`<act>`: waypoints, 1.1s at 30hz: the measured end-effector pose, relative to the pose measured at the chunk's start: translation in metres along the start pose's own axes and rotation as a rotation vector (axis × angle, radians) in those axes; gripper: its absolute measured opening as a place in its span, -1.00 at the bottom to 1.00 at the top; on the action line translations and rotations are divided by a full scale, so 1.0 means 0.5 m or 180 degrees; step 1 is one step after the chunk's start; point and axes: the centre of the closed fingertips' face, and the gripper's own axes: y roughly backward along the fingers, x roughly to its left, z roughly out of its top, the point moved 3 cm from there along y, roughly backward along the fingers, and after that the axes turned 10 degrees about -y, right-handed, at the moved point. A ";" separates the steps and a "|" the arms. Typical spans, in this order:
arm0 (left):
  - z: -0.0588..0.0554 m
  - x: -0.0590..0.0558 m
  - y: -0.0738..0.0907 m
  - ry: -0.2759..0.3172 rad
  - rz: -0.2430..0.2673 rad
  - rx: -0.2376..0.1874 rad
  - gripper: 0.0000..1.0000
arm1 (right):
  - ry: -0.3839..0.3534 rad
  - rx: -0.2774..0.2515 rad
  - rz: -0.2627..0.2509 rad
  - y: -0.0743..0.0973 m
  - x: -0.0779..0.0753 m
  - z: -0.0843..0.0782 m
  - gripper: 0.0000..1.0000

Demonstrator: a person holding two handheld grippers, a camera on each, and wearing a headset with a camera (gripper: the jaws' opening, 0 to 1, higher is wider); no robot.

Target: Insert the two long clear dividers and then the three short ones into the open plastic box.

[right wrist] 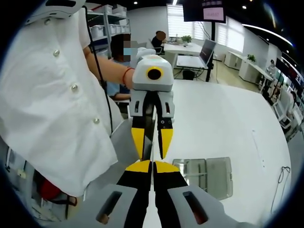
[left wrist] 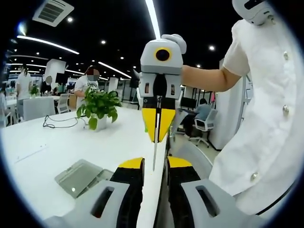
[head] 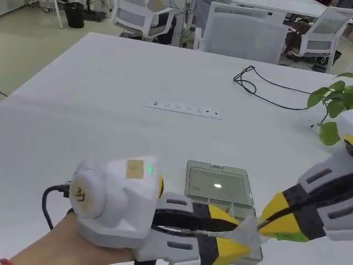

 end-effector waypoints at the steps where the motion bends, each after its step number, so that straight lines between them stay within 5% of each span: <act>1: -0.004 0.001 0.001 0.0003 0.0016 0.0015 -0.63 | -0.0001 0.0000 -0.0008 0.000 -0.001 0.000 -0.95; 17: -0.036 0.029 0.027 0.0027 0.0324 0.0144 -0.23 | -0.0054 0.0026 -0.0117 0.004 -0.030 -0.017 -0.95; 33: -0.077 0.069 0.057 -0.0029 0.0623 0.0395 0.45 | -0.0143 0.0080 -0.0207 -0.011 -0.091 -0.049 -0.95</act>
